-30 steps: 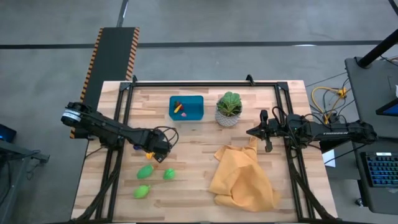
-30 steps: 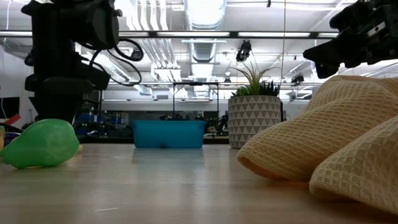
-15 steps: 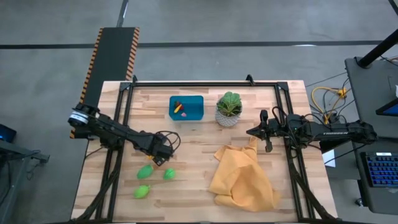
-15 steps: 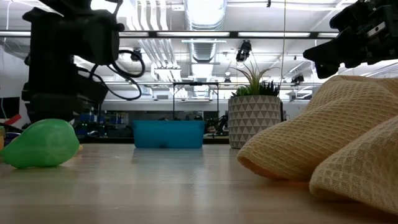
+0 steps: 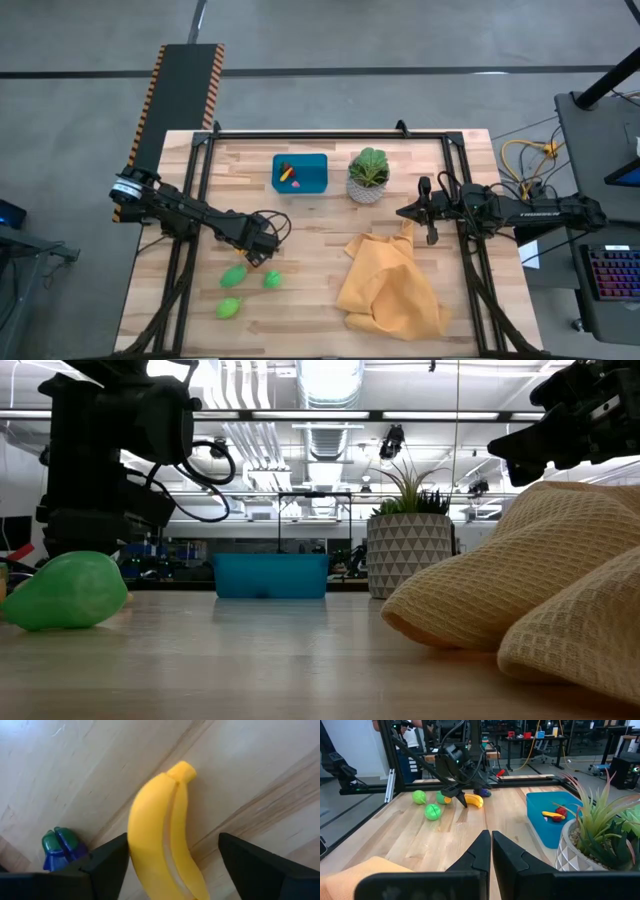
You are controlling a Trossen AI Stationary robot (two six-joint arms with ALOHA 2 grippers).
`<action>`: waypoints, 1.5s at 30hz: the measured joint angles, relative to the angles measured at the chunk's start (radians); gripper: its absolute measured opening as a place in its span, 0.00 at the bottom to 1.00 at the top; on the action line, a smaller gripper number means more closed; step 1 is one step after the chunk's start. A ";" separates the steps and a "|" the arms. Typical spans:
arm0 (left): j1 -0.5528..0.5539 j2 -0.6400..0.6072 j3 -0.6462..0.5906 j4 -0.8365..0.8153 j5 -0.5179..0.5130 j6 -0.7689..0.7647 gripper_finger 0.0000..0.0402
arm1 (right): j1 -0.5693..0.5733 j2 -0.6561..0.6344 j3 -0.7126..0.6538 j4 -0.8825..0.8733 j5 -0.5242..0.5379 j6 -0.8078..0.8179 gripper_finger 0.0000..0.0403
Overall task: Pick and placing Produce into tupperware
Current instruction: Put the yellow banana into the blue bin
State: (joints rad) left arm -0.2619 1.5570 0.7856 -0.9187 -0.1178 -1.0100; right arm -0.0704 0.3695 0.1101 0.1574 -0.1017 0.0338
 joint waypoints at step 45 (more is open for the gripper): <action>-0.027 -0.096 -0.001 -0.006 -0.108 0.237 0.30 | 0.000 0.000 0.000 -0.004 0.000 0.014 0.02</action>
State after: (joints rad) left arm -0.2888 1.4609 0.7846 -0.9246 -0.2256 -0.7728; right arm -0.0706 0.3691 0.1101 0.1532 -0.1013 0.0483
